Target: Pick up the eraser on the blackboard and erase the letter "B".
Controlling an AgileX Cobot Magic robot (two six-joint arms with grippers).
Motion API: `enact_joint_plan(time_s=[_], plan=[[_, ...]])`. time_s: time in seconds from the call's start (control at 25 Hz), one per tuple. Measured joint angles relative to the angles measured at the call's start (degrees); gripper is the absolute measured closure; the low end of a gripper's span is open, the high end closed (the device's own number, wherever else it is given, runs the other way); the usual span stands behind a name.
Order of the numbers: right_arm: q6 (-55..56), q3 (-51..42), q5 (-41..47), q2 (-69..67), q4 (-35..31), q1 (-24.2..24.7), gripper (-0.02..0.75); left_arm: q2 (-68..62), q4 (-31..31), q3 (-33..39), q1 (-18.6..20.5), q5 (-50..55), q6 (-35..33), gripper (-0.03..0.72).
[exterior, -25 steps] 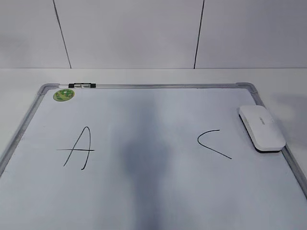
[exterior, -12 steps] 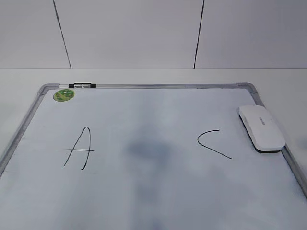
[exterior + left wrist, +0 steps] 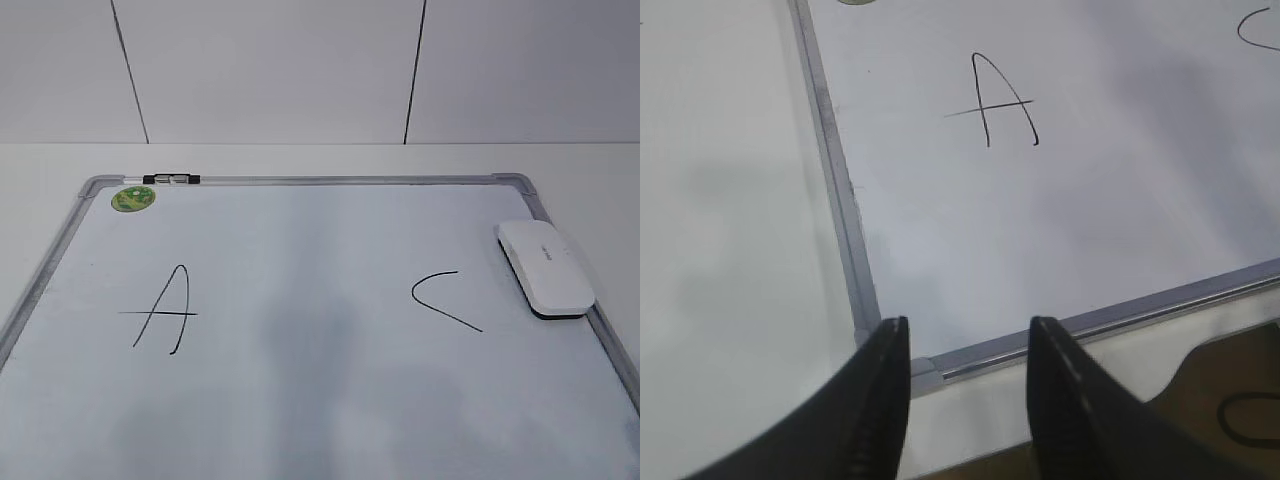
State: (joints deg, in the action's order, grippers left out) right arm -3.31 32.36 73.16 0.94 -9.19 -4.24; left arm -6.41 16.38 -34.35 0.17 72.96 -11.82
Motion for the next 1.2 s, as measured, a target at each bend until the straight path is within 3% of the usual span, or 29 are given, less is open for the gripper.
enact_joint_plan(time_s=[0.28,0.44,0.64,1.2], plan=[[-1.0,-0.4,0.0,0.0,0.1,0.0,0.163,5.9,0.3,3.1,0.0,-2.8,-0.6,0.447],[-4.1,-0.4,0.0,0.0,1.1,0.0,0.163,5.9,-0.1,4.8,0.0,-7.5,-1.0,0.450],[-4.9,-1.2,-2.9,0.0,6.1,0.0,0.162,5.9,-0.5,5.2,0.0,-8.2,-1.1,0.450],[-4.9,-3.7,-6.8,0.0,11.4,0.0,0.163,5.9,-0.7,5.2,0.0,-8.6,-1.1,0.451]])
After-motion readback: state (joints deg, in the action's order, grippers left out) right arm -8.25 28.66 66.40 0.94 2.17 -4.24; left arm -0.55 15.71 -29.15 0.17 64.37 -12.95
